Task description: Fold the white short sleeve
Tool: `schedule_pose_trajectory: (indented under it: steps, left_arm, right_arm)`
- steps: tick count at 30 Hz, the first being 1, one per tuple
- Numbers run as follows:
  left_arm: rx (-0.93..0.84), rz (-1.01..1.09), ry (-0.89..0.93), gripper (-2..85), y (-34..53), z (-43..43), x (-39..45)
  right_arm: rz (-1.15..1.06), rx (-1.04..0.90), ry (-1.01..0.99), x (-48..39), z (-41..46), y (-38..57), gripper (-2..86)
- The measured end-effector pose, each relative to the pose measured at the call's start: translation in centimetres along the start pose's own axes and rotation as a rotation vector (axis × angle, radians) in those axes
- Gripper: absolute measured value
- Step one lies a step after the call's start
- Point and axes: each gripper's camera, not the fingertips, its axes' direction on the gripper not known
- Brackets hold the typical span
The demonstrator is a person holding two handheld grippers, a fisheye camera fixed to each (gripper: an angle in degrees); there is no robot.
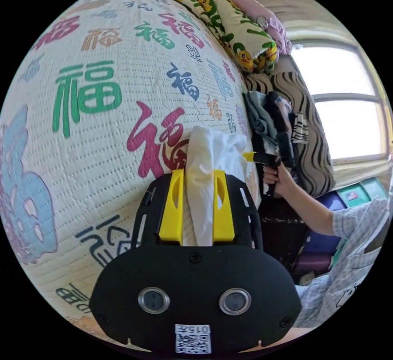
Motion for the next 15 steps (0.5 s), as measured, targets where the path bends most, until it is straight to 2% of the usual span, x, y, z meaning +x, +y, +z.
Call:
schedule_pose_trajectory:
  steps: [3, 6, 11, 15]
  left_arm:
    - [0.037, -0.048, 0.080, 7.4, 0.7, 1.7, -0.1]
    - [-0.050, -0.027, 0.088, 3.9, 0.3, 3.9, 1.4]
    - [-0.018, 0.141, 0.034, 1.8, 1.4, 2.9, 8.1]
    - [0.038, 0.292, 0.030, 1.2, 5.2, -0.6, 16.2]
  right_arm:
    - [0.008, -0.036, 0.059, 0.6, 2.9, 1.9, 5.8]
    - [0.090, 0.033, 0.068, 1.6, 4.0, 4.5, 3.3]
    - [0.026, 0.210, 0.137, -1.4, 2.1, 12.8, 1.4]
    - [-0.017, 0.354, 0.105, -5.4, -0.4, 21.2, 1.1]
